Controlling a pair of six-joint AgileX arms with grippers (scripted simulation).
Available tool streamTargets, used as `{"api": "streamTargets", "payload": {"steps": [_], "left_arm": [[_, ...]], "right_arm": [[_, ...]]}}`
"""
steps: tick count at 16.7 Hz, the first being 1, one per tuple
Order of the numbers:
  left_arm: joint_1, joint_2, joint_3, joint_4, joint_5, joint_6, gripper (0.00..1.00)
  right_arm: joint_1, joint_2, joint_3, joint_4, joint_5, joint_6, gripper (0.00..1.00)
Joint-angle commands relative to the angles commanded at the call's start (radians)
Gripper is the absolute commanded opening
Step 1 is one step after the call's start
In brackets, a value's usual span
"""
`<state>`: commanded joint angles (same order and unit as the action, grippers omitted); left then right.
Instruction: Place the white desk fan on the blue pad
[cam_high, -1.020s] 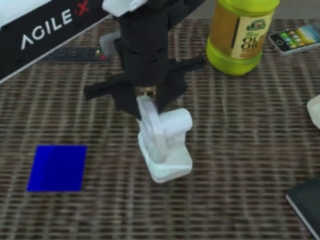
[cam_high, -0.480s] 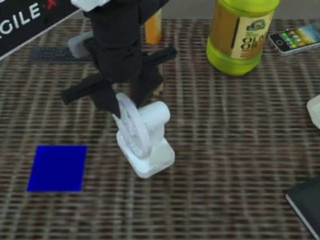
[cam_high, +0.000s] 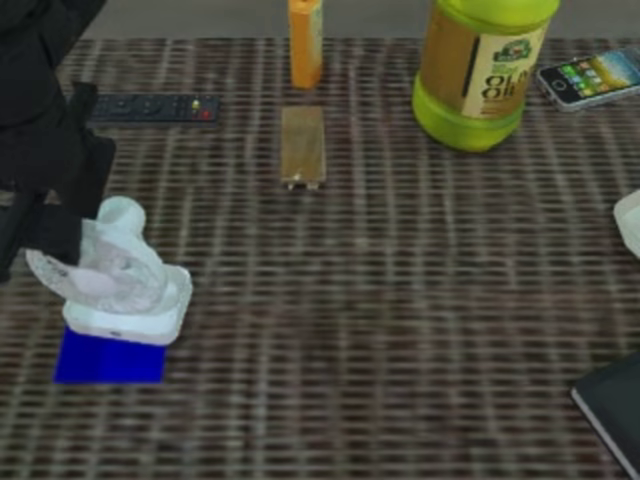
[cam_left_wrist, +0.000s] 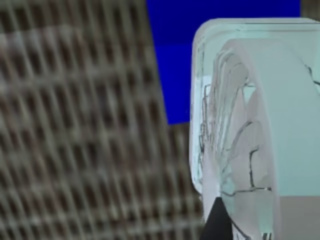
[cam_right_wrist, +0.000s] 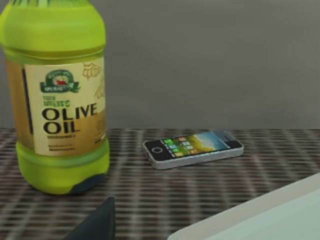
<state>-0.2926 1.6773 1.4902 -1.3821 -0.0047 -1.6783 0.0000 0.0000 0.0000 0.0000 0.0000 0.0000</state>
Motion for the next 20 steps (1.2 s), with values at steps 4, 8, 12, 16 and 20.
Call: {"api": "streamTargets", "payload": {"steps": [4,8,12,16,20], "left_arm": [[0.082,-0.075,-0.094,0.028,-0.001,-0.097,0.0],[0.077,-0.072,-0.092,0.026,-0.001,-0.094,0.0],[0.081,-0.066,-0.148,0.089,-0.001,-0.096,0.0],[0.082,-0.057,-0.213,0.165,-0.001,-0.097,0.0],[0.082,-0.057,-0.213,0.165,-0.001,-0.097,0.08]], "right_arm": [[0.0,0.0,0.0,0.0,0.0,0.0,1.0],[0.0,0.0,0.0,0.0,0.0,0.0,1.0],[0.0,0.0,0.0,0.0,0.0,0.0,1.0],[0.0,0.0,0.0,0.0,0.0,0.0,1.0],[0.0,0.0,0.0,0.0,0.0,0.0,1.0]]}}
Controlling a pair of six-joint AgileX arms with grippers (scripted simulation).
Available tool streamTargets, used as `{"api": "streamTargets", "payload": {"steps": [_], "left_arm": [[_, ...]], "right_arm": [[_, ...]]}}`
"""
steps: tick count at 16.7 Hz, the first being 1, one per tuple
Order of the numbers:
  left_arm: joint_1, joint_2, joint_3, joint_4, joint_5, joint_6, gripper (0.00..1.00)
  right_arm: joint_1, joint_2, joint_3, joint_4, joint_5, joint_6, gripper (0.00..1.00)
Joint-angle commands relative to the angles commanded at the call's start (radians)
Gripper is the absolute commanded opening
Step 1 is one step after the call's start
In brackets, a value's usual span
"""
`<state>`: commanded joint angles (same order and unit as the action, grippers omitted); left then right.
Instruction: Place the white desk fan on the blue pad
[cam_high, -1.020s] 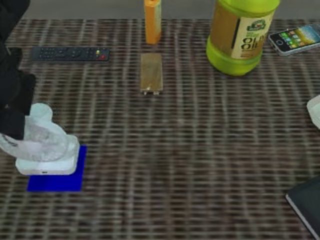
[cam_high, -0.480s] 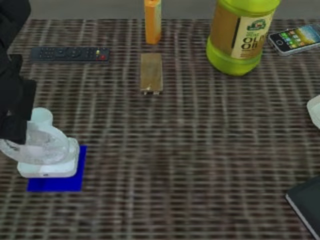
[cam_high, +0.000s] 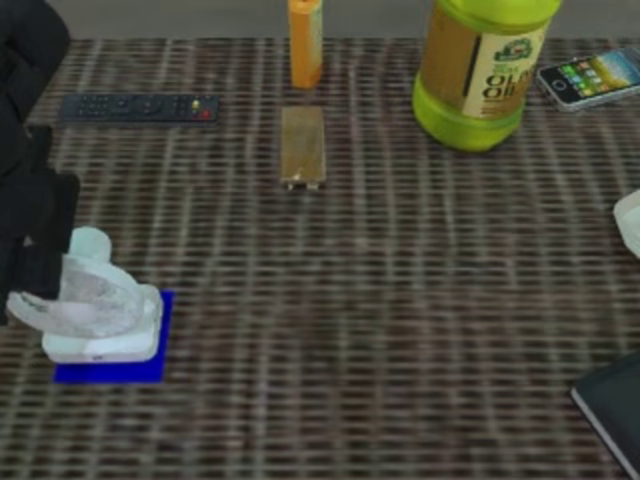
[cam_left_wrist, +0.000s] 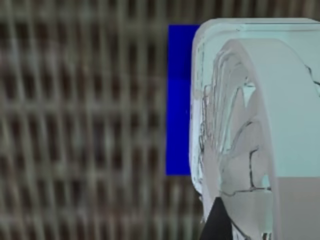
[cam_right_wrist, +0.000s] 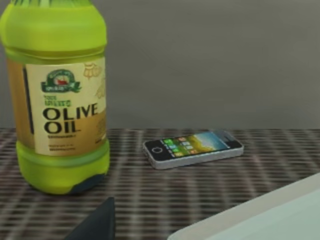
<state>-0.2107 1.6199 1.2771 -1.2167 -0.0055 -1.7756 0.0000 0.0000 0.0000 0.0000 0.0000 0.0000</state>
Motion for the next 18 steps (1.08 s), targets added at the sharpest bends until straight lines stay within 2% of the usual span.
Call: {"api": "streamTargets", "payload": {"steps": [12,18], "left_arm": [[0.0,0.0,0.0,0.0,0.0,0.0,0.98],[0.0,0.0,0.0,0.0,0.0,0.0,1.0]], "right_arm": [[0.0,0.0,0.0,0.0,0.0,0.0,1.0],[0.0,0.0,0.0,0.0,0.0,0.0,1.0]]}}
